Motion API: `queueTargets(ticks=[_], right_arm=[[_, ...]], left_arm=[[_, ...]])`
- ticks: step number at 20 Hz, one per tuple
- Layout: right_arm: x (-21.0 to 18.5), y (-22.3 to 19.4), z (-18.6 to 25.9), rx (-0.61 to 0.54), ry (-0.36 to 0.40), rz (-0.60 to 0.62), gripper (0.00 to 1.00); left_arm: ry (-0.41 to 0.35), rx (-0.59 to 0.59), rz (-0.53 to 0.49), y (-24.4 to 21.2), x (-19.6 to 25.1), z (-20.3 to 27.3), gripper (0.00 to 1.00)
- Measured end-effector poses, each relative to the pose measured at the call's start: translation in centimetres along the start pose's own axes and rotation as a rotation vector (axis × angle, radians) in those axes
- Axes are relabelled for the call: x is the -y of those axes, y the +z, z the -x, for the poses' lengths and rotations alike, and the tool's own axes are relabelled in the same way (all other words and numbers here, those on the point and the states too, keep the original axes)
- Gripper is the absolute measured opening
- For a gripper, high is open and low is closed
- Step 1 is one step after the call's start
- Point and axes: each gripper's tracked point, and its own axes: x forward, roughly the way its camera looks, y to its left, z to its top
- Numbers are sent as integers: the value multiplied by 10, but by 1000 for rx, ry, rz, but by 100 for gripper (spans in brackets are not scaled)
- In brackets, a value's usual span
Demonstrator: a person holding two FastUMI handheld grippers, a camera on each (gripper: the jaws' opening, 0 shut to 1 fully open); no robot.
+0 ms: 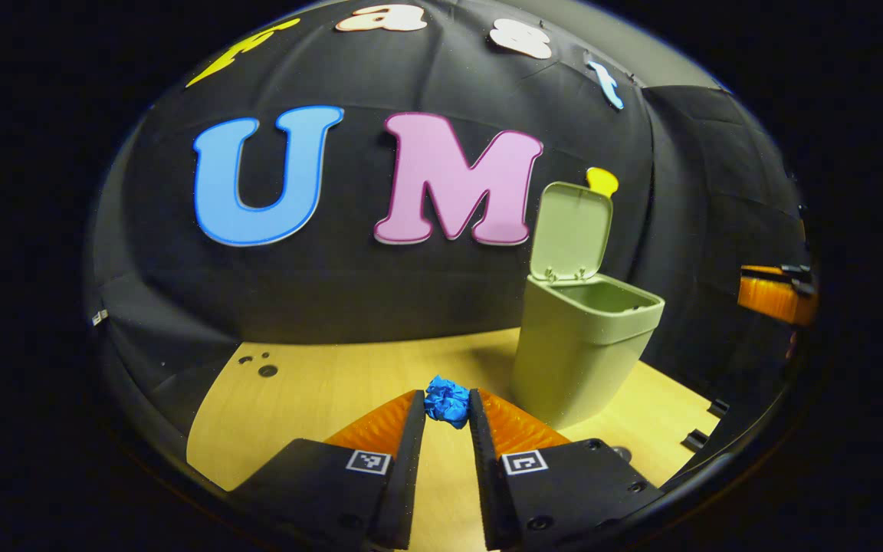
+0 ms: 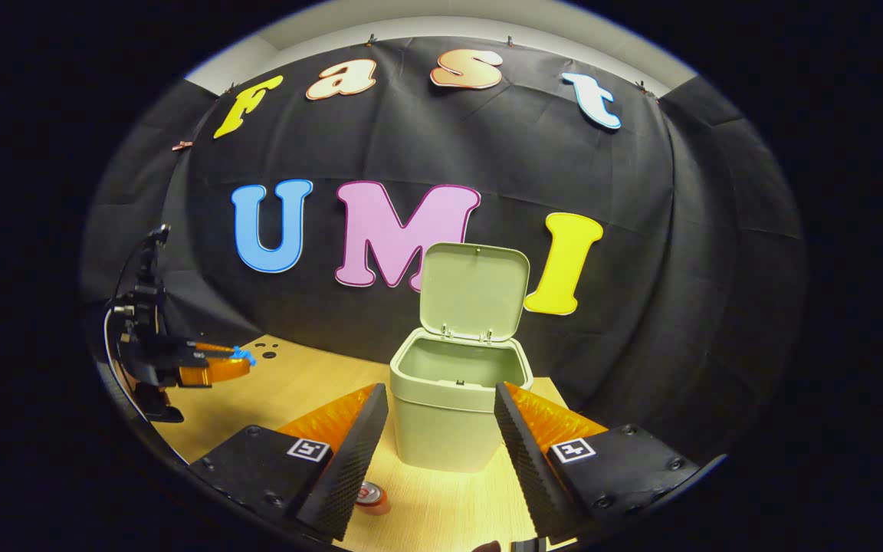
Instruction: Press the lid of the desktop garbage bin to open it, pick up the crumpled paper on the desktop and throw it into the bin, then pick up the pop can on the desktop and drop it into the bin, and finally close the garbage bin lid.
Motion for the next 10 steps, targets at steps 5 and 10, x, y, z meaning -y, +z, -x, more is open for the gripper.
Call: queueTargets(ticks=[5, 10], right_arm=[[2, -16, 8, -30, -12, -5, 89], [20, -30, 16, -59, -38, -29, 88]], left_arm=[[-131, 93, -41, 54, 56, -41, 38], [-252, 137, -78, 82, 115, -90, 38]])
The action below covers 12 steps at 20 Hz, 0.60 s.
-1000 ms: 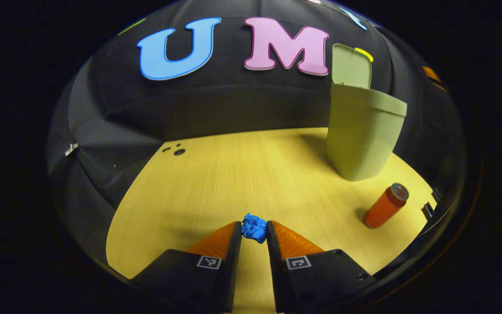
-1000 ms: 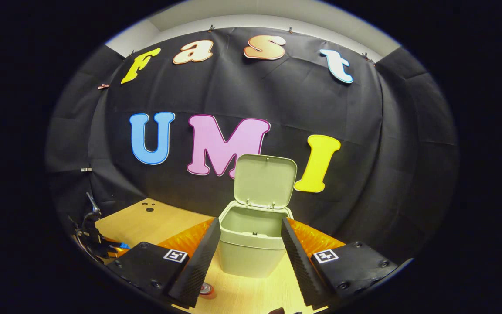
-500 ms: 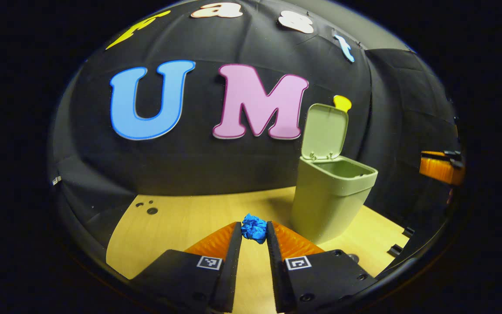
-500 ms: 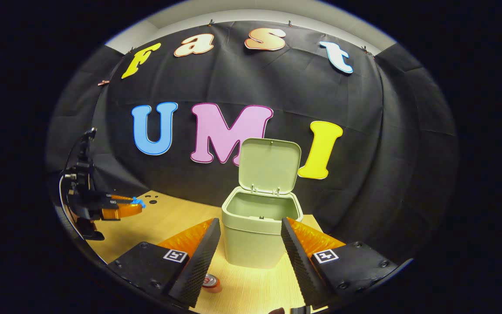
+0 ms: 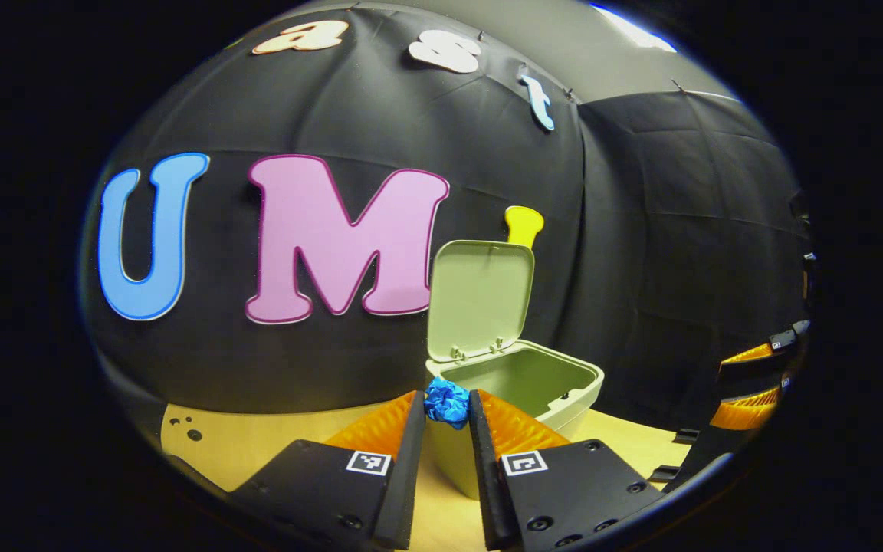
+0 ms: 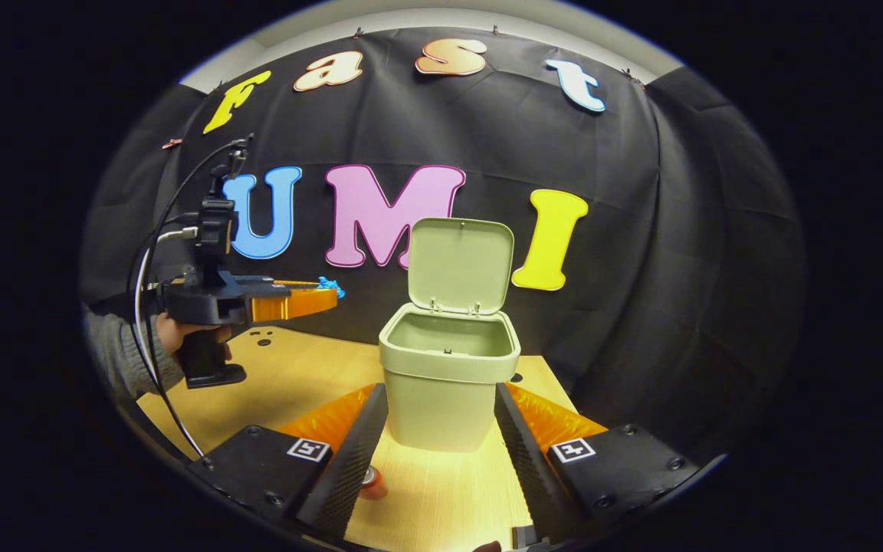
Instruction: Press the lid of the desktop garbage bin to open it, pick up the crumpled paper on the desktop and throw it into the bin, then pick up the pop can on the desktop and drop it into the bin, and finally close the garbage bin lid.
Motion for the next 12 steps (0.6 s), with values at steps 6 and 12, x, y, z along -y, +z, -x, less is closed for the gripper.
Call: queueTargets(ticks=[6, 12], right_arm=[[23, -6, -3, -15, -20, -12, 89], [54, -12, -14, -28, -43, -39, 89]], left_arm=[[-62, -38, 5, -12, 31, -56, 38], [-86, -96, -28, -33, 55, -105, 38]])
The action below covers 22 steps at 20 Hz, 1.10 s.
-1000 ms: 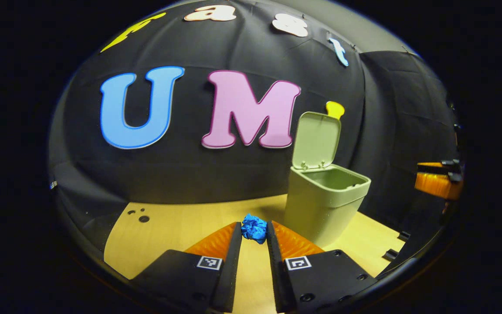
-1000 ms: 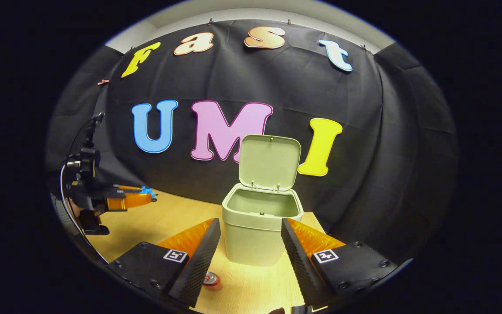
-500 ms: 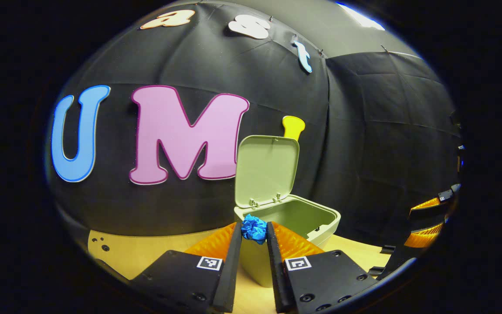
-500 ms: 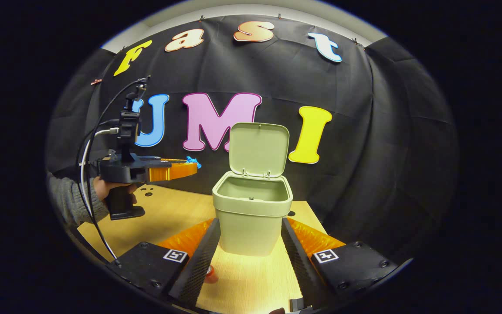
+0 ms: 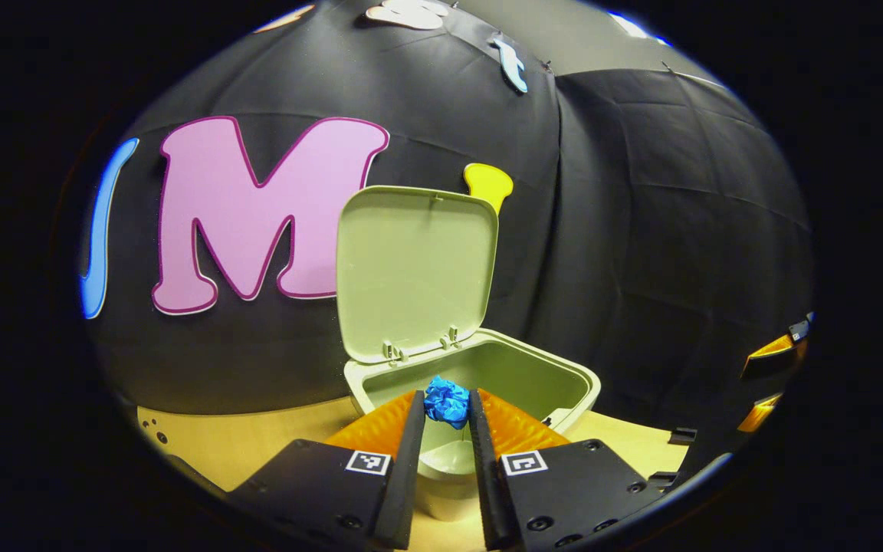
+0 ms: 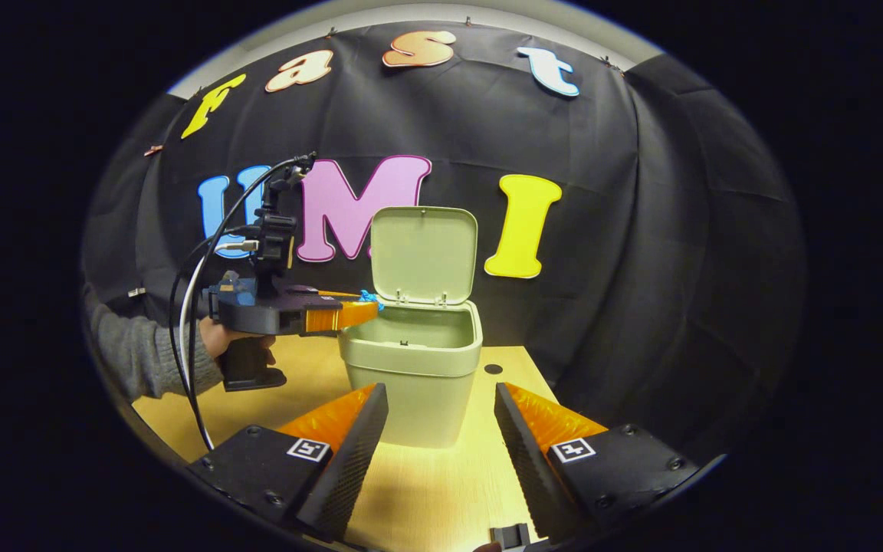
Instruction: Press the lid of the desktop garbage bin to open it, pick up the crumpled paper on the desktop and throw it into the bin, then pick up the pop can on the desktop and drop it into the bin, and finally close the garbage bin lid.
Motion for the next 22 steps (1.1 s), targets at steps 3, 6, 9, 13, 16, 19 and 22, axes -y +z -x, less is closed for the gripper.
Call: queueTargets(ticks=[3, 6, 9, 13, 16, 19, 22], right_arm=[[11, -2, -7, -8, -10, -3, 89], [7, -6, -10, -19, 4, -6, 89], [-2, -11, -10, -26, 31, 9, 89], [-27, -15, -9, -36, 91, 14, 89], [-45, -21, -6, -44, 126, 27, 89], [-67, -29, -2, -55, 165, 44, 89], [-89, -37, 0, -65, 194, 59, 89]], left_arm=[[-7, -22, 0, -6, 4, -10, 48], [13, -16, 0, -5, 0, -8, 98], [37, -6, 3, -1, -6, 2, 98], [105, 26, 20, 7, -27, 43, 98], [163, 52, 20, 14, -44, 77, 98], [216, 74, 27, 18, -58, 117, 98], [271, 83, 41, 14, -71, 157, 98]])
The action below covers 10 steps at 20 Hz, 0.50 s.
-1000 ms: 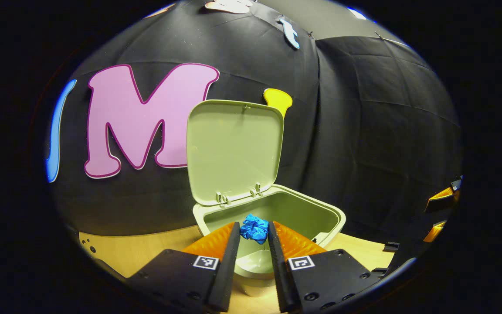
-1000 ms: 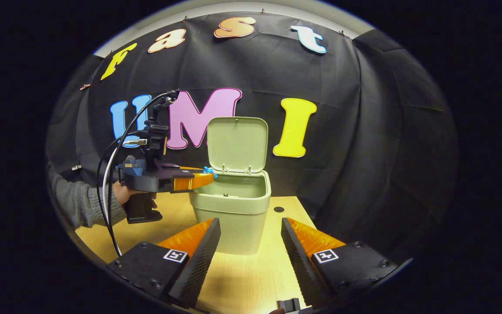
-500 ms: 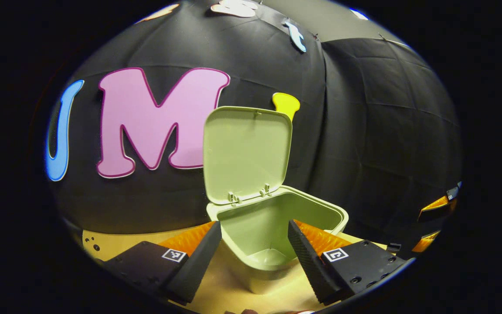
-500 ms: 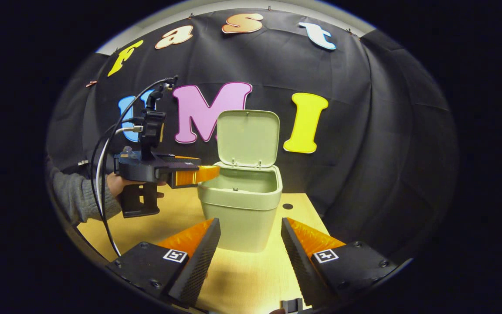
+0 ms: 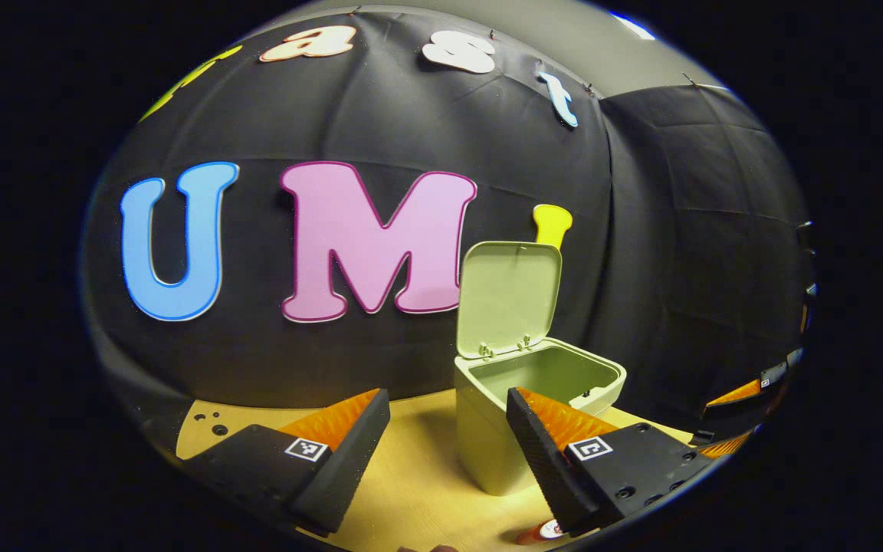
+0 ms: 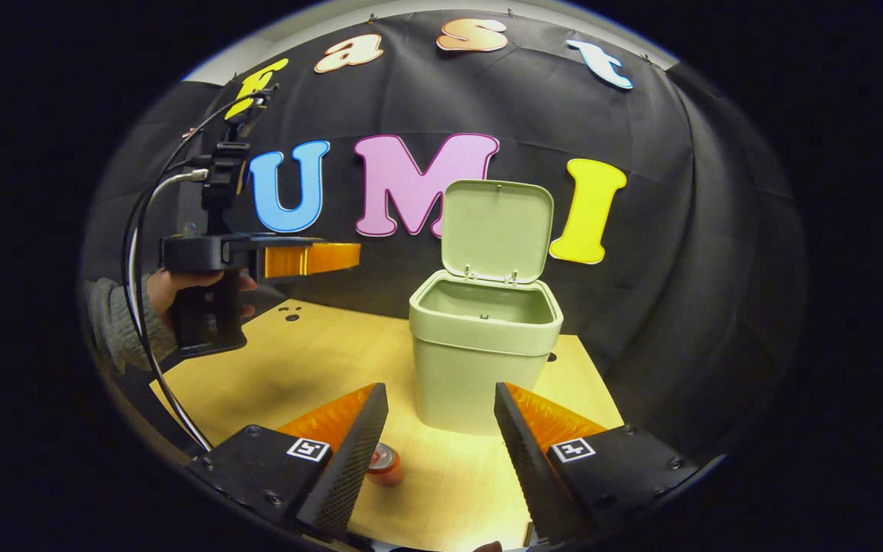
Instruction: Press the lid of the desktop garbage bin to open it, pick up the crumpled paper on the desktop and throw it into the bin, then pick up the pop can on the desktop and drop it into the bin, and finally close the garbage bin lid.
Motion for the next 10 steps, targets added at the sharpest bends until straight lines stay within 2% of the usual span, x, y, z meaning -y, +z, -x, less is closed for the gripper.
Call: queueTargets(ticks=[5, 7, 10], right_arm=[[-28, -28, -10, -53, 38, 19, 89], [-36, -42, -15, -77, 47, 20, 93], [-44, -59, -24, -110, 62, 29, 93]], left_arm=[[106, -14, 17, -14, -44, 61, 98], [142, -21, 27, -22, -61, 82, 98], [193, -26, 52, -29, -83, 107, 98]])
